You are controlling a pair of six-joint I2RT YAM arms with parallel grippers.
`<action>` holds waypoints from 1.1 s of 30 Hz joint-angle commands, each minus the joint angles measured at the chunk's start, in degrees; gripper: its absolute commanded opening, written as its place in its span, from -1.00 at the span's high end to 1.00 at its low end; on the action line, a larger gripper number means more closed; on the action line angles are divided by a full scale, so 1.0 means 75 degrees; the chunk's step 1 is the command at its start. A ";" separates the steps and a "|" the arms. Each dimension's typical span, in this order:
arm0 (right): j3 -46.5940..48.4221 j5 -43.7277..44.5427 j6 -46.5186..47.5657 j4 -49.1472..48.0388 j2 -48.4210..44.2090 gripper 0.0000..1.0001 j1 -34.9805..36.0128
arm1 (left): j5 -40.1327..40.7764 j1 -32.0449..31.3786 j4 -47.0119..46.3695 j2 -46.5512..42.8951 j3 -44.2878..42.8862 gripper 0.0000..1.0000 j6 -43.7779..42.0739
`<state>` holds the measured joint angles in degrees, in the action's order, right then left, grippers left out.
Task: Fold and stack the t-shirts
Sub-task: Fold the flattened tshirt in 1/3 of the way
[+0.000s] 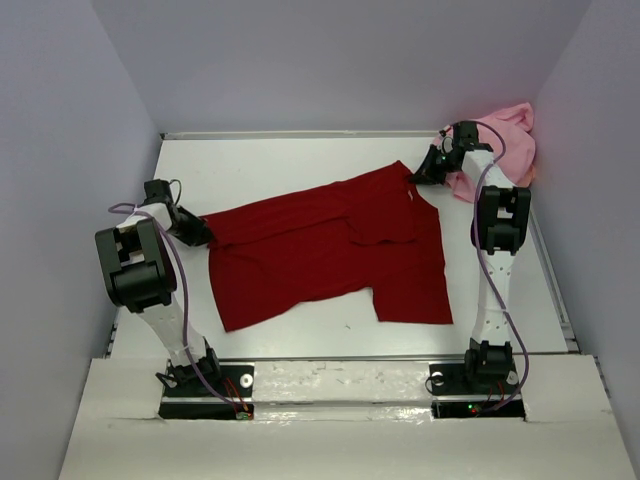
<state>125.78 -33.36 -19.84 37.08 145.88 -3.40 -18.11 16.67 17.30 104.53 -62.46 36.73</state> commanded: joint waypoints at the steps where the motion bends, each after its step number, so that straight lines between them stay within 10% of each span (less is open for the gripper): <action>1: 0.0187 0.0241 0.0078 0.0013 -0.0045 0.94 -0.0004 | 0.0481 0.0016 0.0377 0.0593 -0.0366 0.77 -0.0409; 20: -0.0445 0.1517 -0.0121 -0.0057 -0.0595 1.00 -0.0004 | 0.0200 -0.1015 0.1666 0.2949 -0.4362 0.59 -0.1218; 33: -0.1114 0.2373 -0.0344 -0.0315 -0.1076 1.00 -0.0168 | 0.0363 -0.1121 0.1994 0.3371 -0.4997 0.56 -0.1335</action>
<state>118.52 -20.53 -22.83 35.40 140.46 -3.68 -18.02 8.16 28.34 127.68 -98.72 28.97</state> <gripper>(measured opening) 0.055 0.222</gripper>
